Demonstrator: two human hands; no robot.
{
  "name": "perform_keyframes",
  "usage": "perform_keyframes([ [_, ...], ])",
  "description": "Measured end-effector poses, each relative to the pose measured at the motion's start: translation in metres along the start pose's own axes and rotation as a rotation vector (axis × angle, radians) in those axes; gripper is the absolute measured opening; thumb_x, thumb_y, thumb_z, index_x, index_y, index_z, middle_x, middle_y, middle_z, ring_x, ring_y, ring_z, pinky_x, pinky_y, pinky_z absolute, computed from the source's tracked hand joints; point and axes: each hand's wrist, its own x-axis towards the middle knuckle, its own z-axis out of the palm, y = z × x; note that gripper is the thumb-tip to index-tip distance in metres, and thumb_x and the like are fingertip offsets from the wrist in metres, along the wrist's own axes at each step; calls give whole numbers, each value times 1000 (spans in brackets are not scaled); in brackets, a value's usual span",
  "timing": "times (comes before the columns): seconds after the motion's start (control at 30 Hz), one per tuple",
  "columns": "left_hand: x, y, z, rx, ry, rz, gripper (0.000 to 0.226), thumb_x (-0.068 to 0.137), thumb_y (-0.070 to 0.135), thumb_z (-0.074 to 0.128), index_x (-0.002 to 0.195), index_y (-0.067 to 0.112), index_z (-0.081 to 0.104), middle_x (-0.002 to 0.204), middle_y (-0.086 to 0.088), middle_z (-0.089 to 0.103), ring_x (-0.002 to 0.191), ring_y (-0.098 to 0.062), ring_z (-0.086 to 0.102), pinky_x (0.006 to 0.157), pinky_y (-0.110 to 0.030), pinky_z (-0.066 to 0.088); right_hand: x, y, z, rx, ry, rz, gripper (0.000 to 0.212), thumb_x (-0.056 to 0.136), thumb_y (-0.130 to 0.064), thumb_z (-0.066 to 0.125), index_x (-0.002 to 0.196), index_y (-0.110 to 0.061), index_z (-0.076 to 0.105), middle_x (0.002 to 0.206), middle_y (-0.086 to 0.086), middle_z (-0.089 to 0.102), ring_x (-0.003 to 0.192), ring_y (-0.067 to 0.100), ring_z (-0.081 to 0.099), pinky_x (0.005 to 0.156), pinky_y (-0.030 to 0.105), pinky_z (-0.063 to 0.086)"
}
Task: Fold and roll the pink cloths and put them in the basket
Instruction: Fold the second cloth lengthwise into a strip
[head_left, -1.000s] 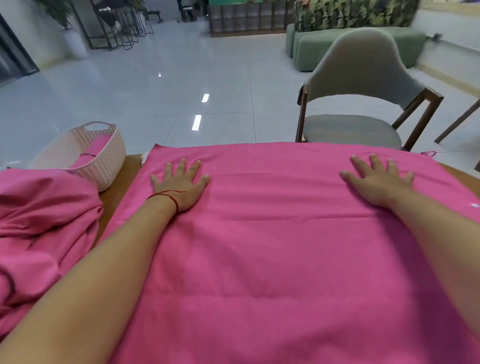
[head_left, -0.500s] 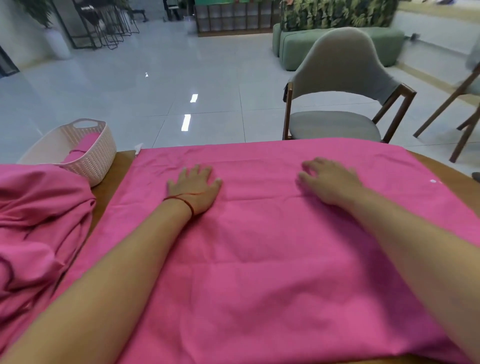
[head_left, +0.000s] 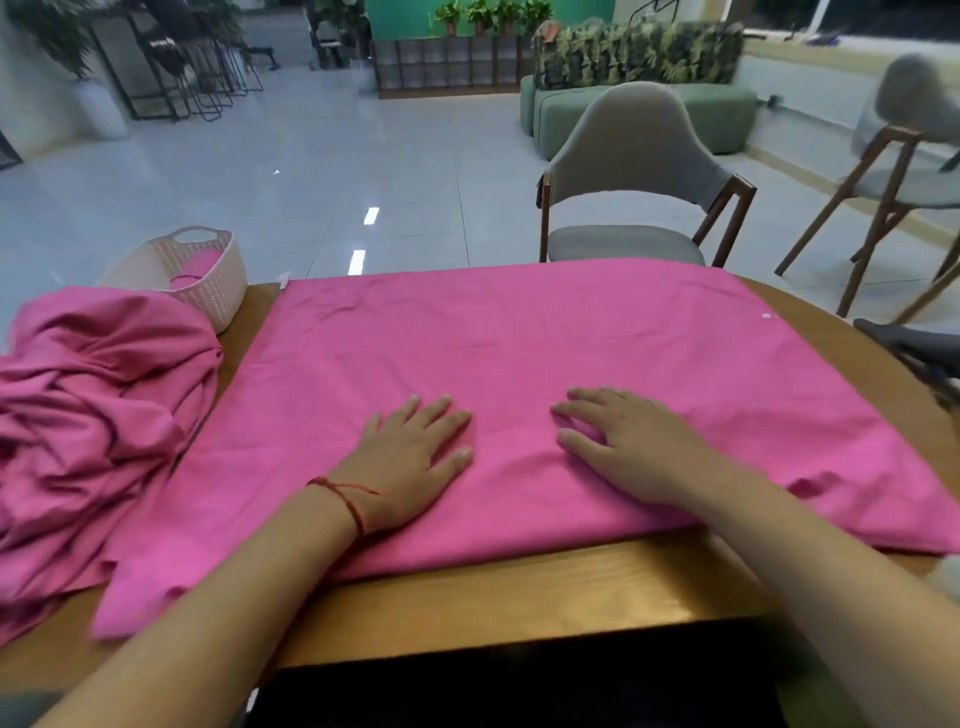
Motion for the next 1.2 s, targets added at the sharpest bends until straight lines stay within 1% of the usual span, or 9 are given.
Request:
perform_keyframes([
  [0.1,-48,29,9,-62,36,183,78,92,82,23,159,42,30,168,18,26,157,-9,19,127,-46,19,-45,-3,9,74,95,-30,68,95,-75,30,149,-42,55,157,-19,50,146,8,44,124,39,31],
  [0.2,-71,47,24,0,123,286,80,88,87,40,155,43,38,166,19,31,153,-10,29,124,-42,26,-85,2,16,120,185,-92,57,97,-70,45,147,-44,56,153,-23,52,143,4,45,121,37,33],
  [0.33,-69,48,32,4,348,428,39,103,57,50,125,31,69,137,10,65,125,-18,61,108,-37,48,-113,7,24,93,238,-219,47,96,-64,60,137,-42,65,142,-27,58,134,0,51,115,31,36],
  [0.43,-67,56,23,29,382,328,36,106,53,39,107,28,64,104,5,73,98,-21,68,85,-39,55,-108,10,21,35,400,-272,25,98,-46,64,117,-35,74,116,-19,72,109,11,67,99,30,45],
  [0.53,-51,57,2,-158,336,158,34,105,56,39,100,26,55,84,0,69,81,-23,65,72,-40,51,-90,10,2,83,545,-186,13,95,-31,76,107,-29,78,94,-11,77,87,19,71,83,31,45],
  [0.7,-8,44,-17,-326,214,46,27,105,43,54,89,25,65,74,10,63,70,-5,55,67,-32,39,-64,5,2,80,683,-105,35,88,-12,80,120,-23,74,115,-5,73,107,25,67,93,47,51],
  [0.87,13,36,-20,-421,111,10,26,104,43,59,86,27,71,73,11,68,61,6,54,59,-15,38,-66,-14,32,66,760,-319,10,89,-19,82,96,-24,77,114,-10,70,111,23,64,101,46,48],
  [1.03,13,40,-22,-377,103,23,26,103,44,58,91,26,72,81,5,72,70,-3,59,67,-24,45,-61,-21,34,13,732,-236,18,88,-37,82,104,-30,79,121,-10,69,125,24,58,110,49,42],
  [1.2,9,41,-29,-339,50,53,33,105,45,54,90,19,70,78,1,68,68,-9,55,73,-33,48,-52,-28,33,-27,796,-153,19,88,-32,79,107,-27,76,124,-6,69,125,28,59,108,51,43],
])
